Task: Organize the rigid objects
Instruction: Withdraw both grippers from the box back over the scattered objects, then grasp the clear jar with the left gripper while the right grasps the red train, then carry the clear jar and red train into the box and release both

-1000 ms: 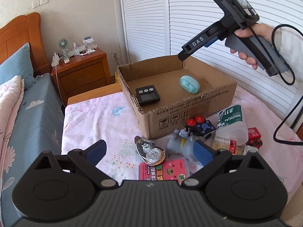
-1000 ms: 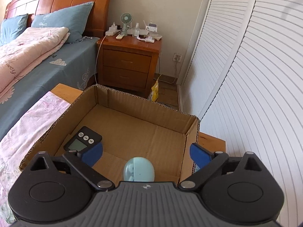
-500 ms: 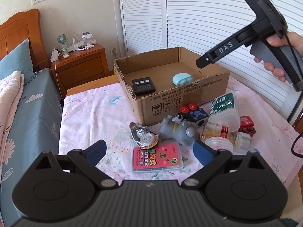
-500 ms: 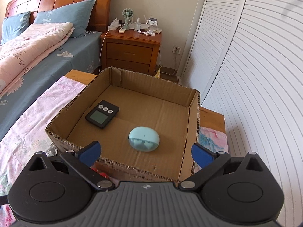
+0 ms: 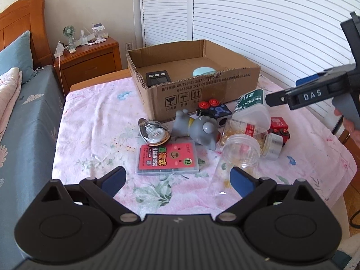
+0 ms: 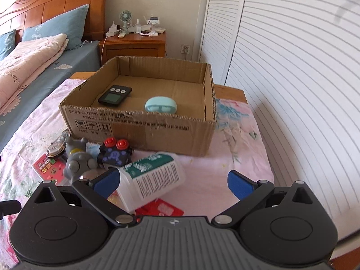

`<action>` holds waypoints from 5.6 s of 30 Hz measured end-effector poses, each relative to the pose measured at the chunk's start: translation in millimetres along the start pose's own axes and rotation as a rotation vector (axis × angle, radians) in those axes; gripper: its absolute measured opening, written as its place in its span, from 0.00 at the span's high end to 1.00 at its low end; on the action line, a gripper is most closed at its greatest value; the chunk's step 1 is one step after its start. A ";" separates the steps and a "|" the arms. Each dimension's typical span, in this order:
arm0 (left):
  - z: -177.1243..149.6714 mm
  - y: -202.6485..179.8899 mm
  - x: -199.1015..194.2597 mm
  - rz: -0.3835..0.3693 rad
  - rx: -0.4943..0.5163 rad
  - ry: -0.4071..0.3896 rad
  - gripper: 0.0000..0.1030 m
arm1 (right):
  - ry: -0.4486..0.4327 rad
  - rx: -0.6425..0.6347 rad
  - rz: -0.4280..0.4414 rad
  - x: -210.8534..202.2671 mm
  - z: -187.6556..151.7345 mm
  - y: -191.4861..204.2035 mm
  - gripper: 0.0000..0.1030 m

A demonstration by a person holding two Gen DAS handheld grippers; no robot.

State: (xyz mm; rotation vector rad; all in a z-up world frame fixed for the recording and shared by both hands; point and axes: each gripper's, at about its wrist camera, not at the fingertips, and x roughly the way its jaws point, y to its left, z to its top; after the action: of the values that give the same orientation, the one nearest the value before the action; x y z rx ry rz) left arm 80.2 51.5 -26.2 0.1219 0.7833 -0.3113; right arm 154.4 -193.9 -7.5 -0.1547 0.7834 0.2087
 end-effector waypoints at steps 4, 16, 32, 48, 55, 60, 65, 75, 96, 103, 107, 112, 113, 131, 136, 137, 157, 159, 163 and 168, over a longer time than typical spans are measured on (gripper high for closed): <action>-4.9 -6.3 3.4 -0.039 0.003 0.011 0.04 | 0.032 0.061 0.010 5.1 -19.7 -7.0 0.00; -12.4 -17.2 9.0 -0.081 -0.005 0.038 0.04 | 0.115 0.102 0.013 34.1 -36.4 -9.3 0.00; -13.6 -21.5 21.1 -0.080 0.003 0.075 0.04 | 0.134 0.175 -0.025 20.9 -58.3 -43.3 0.00; -19.1 6.7 32.5 0.027 -0.046 0.097 0.04 | 0.095 0.043 0.017 26.5 -77.9 -26.0 0.00; -17.9 21.4 26.7 0.038 -0.105 0.093 0.05 | 0.070 0.039 0.017 25.7 -80.8 -25.8 0.00; -21.2 -7.5 27.9 -0.080 -0.059 0.096 0.04 | 0.057 0.040 0.015 25.7 -82.5 -25.7 0.00; -19.1 -30.7 36.8 -0.098 -0.048 0.110 0.04 | 0.049 0.036 0.018 24.6 -84.0 -25.9 0.00; -3.9 -49.2 55.9 0.030 -0.037 0.101 0.04 | 0.025 -0.022 0.071 22.5 -87.6 -31.3 0.00; -10.7 -42.0 67.6 0.064 -0.090 0.132 0.01 | 0.029 -0.232 0.248 53.9 -52.2 -36.7 0.00; -10.4 -41.4 67.9 0.063 -0.089 0.127 0.01 | 0.037 -0.290 0.241 47.8 -43.4 -29.8 0.26; -10.3 -41.4 67.9 0.062 -0.089 0.126 0.01 | 0.049 -0.280 0.251 44.9 -42.7 -29.3 0.40; -9.8 -41.2 67.2 0.062 -0.088 0.138 0.01 | 0.074 -0.249 0.227 38.9 -45.1 -30.0 0.45; -10.0 -41.0 66.7 0.061 -0.088 0.141 0.01 | 0.080 -0.245 0.220 36.8 -46.4 -30.2 0.45; -7.3 -29.1 49.5 0.029 -0.104 0.104 0.13 | 0.082 -0.254 0.174 16.7 -50.5 -25.6 0.45; 1.2 -28.9 33.9 0.010 -0.028 0.101 0.13 | 0.075 -0.262 0.172 4.5 -42.1 -28.0 0.45; 3.4 -28.5 31.4 0.006 -0.014 0.101 0.13 | 0.073 -0.265 0.172 2.2 -40.1 -28.5 0.45; 136.8 -0.9 45.4 -0.004 0.071 -0.040 0.13 | -0.091 -0.287 0.181 -17.7 52.5 -21.0 0.45; 149.0 2.6 59.8 0.000 0.050 -0.037 0.13 | -0.100 -0.286 0.177 -14.5 63.2 -20.9 0.45; 160.9 7.8 85.4 0.019 0.026 -0.033 0.13 | -0.109 -0.282 0.171 -6.6 81.4 -20.7 0.45; 158.5 13.4 107.4 0.017 -0.004 -0.019 0.09 | -0.102 -0.283 0.167 6.8 97.0 -18.3 0.45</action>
State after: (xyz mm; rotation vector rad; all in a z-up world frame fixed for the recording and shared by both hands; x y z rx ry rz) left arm 262.9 4.2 9.1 0.1216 0.7636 -0.2941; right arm 229.7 -189.8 56.6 -0.3431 0.6629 0.4828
